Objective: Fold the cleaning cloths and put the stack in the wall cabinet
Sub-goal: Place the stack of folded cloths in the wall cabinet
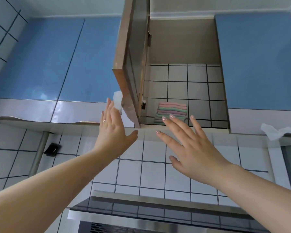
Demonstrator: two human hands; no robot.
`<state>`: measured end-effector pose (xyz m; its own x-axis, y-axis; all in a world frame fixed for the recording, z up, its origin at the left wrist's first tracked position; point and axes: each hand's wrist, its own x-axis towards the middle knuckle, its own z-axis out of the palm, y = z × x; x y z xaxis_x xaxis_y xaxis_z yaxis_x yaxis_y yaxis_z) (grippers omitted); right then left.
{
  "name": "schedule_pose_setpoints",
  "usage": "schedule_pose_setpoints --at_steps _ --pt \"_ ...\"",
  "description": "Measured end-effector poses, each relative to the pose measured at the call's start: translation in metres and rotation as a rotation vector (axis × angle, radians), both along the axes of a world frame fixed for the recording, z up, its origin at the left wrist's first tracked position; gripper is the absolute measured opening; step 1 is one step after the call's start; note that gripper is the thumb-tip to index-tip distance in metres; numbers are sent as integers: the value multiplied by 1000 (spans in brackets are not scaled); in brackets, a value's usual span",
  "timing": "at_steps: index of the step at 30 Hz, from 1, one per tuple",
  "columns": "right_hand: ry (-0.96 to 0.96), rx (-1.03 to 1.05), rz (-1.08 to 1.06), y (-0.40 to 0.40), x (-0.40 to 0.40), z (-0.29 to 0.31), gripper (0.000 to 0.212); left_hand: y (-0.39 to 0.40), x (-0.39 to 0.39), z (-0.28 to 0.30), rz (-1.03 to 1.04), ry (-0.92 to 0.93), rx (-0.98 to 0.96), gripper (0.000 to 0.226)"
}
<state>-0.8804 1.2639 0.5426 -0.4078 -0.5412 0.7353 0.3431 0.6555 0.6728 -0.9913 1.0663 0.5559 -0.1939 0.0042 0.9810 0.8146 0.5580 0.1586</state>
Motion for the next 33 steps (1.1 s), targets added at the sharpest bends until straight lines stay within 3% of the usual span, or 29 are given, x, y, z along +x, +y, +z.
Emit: schedule_pose_setpoints --at_steps 4,9,15,22,33 --pt "-14 4 -8 9 10 -4 62 20 -3 -1 -5 255 -134 71" --pt "-71 21 -37 33 35 -11 54 65 8 6 1 406 -257 81" --pt "5 -38 -182 63 58 -7 62 139 18 10 215 345 -354 93" --pt "51 -258 -390 113 34 11 83 189 7 10 323 242 -414 87" --pt "-97 -456 -241 149 -21 14 78 220 -10 9 457 200 -446 87"
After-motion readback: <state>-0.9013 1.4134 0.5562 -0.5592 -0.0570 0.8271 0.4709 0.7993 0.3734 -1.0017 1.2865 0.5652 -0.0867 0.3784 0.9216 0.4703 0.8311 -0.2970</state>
